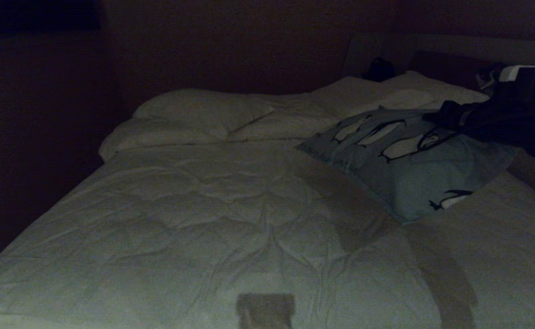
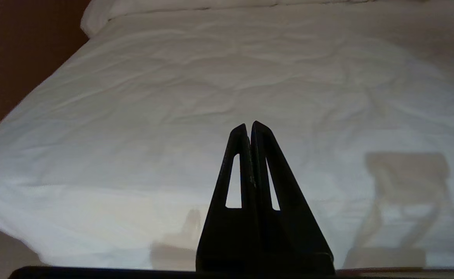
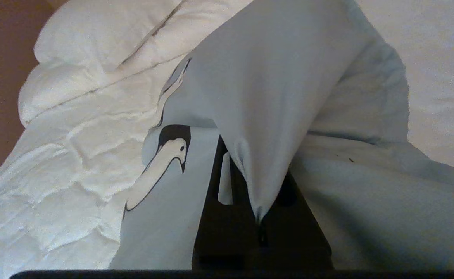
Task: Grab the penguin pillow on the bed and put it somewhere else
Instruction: Move to the foot of the bed
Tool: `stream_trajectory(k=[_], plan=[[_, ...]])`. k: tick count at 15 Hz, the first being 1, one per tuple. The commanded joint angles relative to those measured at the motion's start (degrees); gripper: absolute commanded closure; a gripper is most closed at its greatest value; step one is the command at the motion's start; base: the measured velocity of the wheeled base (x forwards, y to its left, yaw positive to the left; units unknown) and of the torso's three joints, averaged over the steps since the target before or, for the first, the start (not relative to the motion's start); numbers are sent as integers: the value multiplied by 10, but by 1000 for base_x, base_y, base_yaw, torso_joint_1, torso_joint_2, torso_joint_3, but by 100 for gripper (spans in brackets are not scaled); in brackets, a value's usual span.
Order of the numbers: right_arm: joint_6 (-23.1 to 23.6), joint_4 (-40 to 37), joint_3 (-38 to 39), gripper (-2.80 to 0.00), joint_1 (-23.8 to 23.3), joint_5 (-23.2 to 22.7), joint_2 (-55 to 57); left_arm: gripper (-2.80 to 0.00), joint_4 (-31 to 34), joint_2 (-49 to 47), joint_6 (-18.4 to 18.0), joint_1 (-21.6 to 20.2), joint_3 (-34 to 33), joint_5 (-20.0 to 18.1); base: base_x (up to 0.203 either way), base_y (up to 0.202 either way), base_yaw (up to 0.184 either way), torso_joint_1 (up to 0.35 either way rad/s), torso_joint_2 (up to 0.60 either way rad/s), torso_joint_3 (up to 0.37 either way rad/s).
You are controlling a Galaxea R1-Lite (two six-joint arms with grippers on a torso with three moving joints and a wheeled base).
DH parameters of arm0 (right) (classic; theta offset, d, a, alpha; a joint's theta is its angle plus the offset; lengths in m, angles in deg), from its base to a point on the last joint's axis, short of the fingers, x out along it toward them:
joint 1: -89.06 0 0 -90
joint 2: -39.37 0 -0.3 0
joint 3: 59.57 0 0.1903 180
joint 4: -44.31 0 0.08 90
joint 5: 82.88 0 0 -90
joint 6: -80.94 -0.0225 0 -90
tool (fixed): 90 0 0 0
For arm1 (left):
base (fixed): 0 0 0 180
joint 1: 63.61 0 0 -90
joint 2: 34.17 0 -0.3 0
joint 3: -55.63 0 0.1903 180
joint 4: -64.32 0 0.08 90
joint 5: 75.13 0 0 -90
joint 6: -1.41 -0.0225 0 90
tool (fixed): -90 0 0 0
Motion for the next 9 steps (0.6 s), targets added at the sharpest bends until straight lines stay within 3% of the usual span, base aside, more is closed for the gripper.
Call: stream_trajectory(k=[1, 9], plan=[[0, 6, 4, 0, 8, 3, -2, 0, 0, 0, 0, 0, 0, 0, 0, 195, -2, -1, 2, -1], [2, 17, 8, 0, 36, 29, -2, 0, -1, 0, 0, 0, 0, 0, 0, 196, -1, 1, 1, 2]])
